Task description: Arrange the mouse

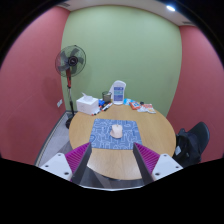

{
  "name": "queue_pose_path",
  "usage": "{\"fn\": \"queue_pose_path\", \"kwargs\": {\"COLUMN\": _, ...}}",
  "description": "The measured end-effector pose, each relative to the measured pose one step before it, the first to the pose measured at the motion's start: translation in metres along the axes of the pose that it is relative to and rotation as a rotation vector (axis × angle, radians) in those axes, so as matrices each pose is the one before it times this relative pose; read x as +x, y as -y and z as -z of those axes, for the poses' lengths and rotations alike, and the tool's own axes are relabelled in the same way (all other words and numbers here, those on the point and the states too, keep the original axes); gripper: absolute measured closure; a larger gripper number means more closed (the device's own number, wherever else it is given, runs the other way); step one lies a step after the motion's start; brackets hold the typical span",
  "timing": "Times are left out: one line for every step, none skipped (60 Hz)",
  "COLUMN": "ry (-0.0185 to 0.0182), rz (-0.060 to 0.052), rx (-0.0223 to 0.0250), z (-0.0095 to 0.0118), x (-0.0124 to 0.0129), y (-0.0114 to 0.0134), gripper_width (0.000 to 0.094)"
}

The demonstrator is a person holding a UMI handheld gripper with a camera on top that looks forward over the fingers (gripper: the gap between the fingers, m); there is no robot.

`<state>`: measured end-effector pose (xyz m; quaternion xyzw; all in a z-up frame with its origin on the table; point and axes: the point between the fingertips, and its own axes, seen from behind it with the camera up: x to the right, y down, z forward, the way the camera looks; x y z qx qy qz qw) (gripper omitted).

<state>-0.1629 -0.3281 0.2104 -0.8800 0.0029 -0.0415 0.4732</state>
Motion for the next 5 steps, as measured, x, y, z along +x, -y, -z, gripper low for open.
{"fn": "queue_pose_path", "kwargs": {"ry": 0.00038, "rz": 0.0015, "rx": 0.00168, "z": 0.00182, "x": -0.00052, "y": 0.0014, "gripper_width": 0.0095}}
{"fn": "queue_pose_path", "kwargs": {"ry": 0.00061, "rz": 0.0015, "rx": 0.00256, "z": 0.00174, "x": -0.00014, "y": 0.00048, "gripper_width": 0.0093}}
{"fn": "queue_pose_path", "kwargs": {"ry": -0.00006, "rz": 0.0011, "rx": 0.00304, "z": 0.00184, "x": -0.00001, "y": 0.00063, "gripper_width": 0.0093}}
{"fn": "queue_pose_path", "kwargs": {"ry": -0.00043, "rz": 0.0004, "rx": 0.00323, "z": 0.00145, "x": -0.00007, "y": 0.00075, "gripper_width": 0.0093}}
{"fn": "queue_pose_path", "kwargs": {"ry": -0.00079, "rz": -0.0002, "rx": 0.00322, "z": 0.00097, "x": 0.00013, "y": 0.00068, "gripper_width": 0.0092}}
